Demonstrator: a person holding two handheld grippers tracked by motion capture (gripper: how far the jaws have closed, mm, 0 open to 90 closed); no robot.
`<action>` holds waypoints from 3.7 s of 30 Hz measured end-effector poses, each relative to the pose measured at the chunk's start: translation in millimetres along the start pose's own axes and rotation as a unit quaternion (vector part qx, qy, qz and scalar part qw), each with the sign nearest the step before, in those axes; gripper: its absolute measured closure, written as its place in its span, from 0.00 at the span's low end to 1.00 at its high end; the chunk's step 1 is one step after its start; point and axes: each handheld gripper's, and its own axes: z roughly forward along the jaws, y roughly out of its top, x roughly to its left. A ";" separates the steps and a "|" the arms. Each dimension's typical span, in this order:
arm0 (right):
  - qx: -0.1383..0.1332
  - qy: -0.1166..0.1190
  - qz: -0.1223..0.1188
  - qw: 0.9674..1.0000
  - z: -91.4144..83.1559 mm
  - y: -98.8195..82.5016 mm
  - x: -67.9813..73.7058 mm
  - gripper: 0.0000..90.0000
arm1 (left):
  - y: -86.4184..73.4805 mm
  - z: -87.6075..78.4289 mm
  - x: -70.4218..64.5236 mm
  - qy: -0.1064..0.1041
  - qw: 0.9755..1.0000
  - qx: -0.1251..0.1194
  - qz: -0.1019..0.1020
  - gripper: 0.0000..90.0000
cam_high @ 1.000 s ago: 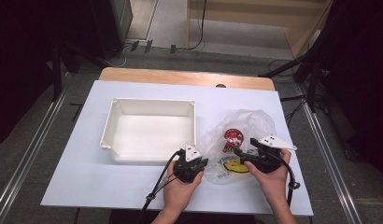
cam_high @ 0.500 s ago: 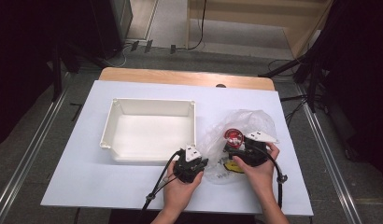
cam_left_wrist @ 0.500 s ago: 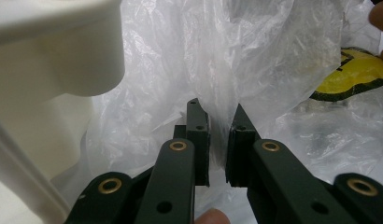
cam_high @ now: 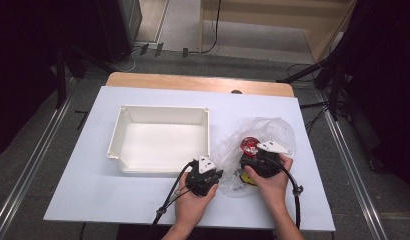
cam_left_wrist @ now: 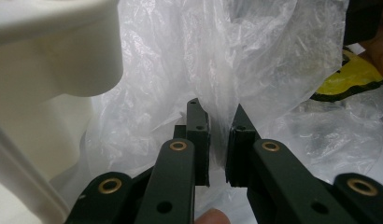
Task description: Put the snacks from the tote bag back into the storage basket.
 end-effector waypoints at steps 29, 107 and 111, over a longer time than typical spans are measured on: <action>-0.039 0.044 0.001 0.998 -50.6 26.6 -4.3 0.28 | -3.0 -10.7 -1.1 -0.015 0.999 -0.040 0.006 0.71; -0.065 0.085 -0.048 0.993 -36.8 85.3 46.3 0.29 | -61.7 -146.5 125.7 0.020 0.990 -0.139 -0.003 0.15; -0.063 0.097 -0.052 0.992 -34.0 85.5 53.5 0.29 | -61.4 -147.0 125.2 0.026 0.988 -0.149 0.001 0.14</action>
